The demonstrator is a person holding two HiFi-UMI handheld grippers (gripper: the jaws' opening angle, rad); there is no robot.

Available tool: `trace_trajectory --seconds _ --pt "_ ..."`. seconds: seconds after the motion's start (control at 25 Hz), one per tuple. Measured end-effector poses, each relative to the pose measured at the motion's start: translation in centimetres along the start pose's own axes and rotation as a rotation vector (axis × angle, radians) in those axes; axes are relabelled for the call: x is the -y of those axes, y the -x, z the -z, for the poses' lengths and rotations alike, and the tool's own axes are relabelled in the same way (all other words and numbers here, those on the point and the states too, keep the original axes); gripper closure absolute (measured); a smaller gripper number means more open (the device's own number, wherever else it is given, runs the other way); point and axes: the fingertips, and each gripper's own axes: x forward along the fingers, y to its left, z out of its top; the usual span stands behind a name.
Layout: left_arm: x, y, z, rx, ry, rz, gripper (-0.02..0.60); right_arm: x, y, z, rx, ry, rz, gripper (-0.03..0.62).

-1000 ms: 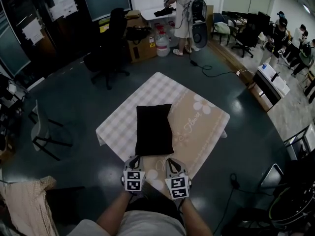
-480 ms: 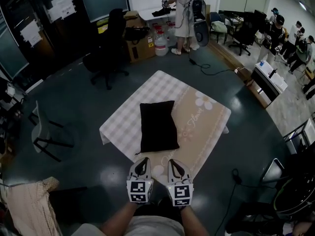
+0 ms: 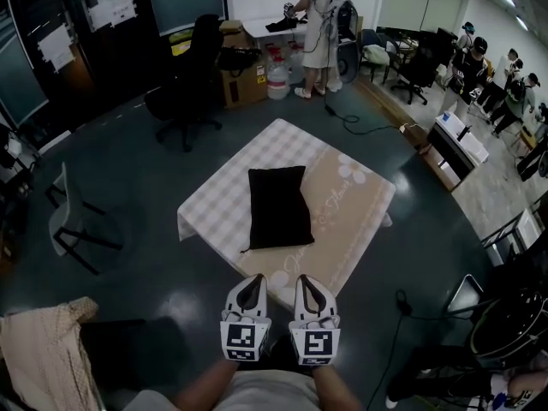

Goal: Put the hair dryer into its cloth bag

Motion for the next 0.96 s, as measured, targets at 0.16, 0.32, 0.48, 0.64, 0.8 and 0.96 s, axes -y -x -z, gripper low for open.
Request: trace_trajectory --seconds 0.16,0.32,0.48,0.64,0.8,0.96 --pt "0.7 1.7 -1.4 0.042 -0.022 0.016 0.574 -0.9 1.6 -1.6 0.035 -0.007 -0.006 0.579" --pt "1.1 2.9 -1.8 0.054 -0.021 0.034 0.574 -1.7 2.7 -2.9 0.063 -0.002 -0.009 0.579" --pt "1.3 3.8 -2.8 0.074 -0.024 0.039 0.574 -2.2 3.5 -3.8 0.076 0.024 -0.001 0.579" --pt "1.6 3.7 -2.8 0.072 -0.011 0.059 0.574 -1.9 4.0 -4.3 0.084 0.037 0.015 0.579" --pt "2.2 4.1 -3.4 0.071 -0.008 0.078 0.574 -1.6 4.7 -4.6 0.073 0.058 0.024 0.580" --pt "2.5 4.4 -4.5 0.097 -0.007 0.086 0.574 -1.9 4.9 -5.0 0.074 0.069 0.015 0.579"
